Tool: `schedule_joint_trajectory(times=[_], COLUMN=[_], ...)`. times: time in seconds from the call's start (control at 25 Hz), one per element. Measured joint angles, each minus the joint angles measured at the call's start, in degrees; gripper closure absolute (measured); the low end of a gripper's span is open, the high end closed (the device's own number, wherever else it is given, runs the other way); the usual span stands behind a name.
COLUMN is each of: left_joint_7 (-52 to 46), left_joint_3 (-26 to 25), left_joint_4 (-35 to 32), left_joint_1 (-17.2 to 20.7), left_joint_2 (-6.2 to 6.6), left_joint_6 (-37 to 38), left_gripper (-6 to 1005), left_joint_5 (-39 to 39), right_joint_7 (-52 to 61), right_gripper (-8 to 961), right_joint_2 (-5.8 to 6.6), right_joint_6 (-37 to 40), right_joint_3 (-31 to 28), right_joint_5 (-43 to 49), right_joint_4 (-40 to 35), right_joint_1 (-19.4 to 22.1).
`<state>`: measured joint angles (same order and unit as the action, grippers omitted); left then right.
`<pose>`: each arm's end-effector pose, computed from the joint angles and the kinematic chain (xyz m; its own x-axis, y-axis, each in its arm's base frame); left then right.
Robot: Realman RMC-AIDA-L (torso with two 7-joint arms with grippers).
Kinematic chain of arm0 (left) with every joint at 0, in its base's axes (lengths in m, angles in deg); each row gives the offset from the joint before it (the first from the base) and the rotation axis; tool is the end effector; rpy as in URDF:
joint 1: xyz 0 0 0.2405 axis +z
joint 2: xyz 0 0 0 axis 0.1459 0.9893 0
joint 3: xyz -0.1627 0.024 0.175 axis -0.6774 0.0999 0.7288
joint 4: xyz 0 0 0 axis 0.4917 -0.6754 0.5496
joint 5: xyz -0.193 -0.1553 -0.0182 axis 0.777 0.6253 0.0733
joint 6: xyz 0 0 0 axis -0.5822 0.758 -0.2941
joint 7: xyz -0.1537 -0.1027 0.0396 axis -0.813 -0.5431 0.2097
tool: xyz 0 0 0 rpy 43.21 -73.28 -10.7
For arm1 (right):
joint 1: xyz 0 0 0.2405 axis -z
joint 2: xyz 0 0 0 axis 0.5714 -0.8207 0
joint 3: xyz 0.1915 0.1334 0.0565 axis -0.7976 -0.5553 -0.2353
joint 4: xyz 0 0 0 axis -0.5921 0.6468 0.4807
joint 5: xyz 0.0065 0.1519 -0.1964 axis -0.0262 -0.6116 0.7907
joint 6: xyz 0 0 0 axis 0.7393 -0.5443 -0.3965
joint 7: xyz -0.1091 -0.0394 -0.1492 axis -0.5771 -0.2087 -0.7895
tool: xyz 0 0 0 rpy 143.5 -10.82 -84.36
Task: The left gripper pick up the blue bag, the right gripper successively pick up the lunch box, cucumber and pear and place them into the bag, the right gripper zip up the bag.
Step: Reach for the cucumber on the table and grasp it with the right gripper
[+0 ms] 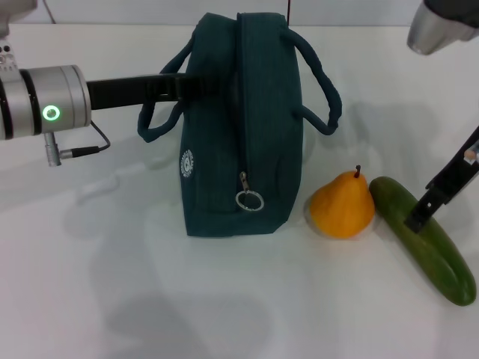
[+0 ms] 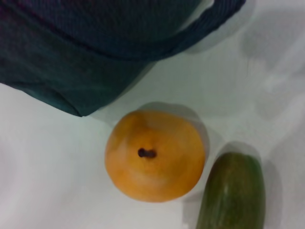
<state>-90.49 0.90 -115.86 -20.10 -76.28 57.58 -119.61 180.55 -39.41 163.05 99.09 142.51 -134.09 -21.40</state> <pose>-0.2159 0.4216 -0.0106 0.4511 0.6606 0.6001 0.8257 -0.5642 0.0004 0.1563 0.4077 -0.0217 0.5657 -0.7100 0.4194 -0.6187 -0.7016 -0.3535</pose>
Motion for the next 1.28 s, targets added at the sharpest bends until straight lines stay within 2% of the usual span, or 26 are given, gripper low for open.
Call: schedule_joint_trajectory(times=[1.28], left_joint_7=[0.0], left_joint_3=[0.2], left_joint_4=[0.0], left_joint_1=[-0.7], left_joint_2=[0.06], left_joint_6=[-0.6], left_gripper=[961], left_joint_5=[0.0], right_joint_7=[0.7], right_gripper=[97], right_joint_2=[-0.22], right_joint_6=[-5.5], right_joint_3=[5.5], right_joint_5=[-0.2], right_joint_4=[6.1], right_joint_1=[0.1])
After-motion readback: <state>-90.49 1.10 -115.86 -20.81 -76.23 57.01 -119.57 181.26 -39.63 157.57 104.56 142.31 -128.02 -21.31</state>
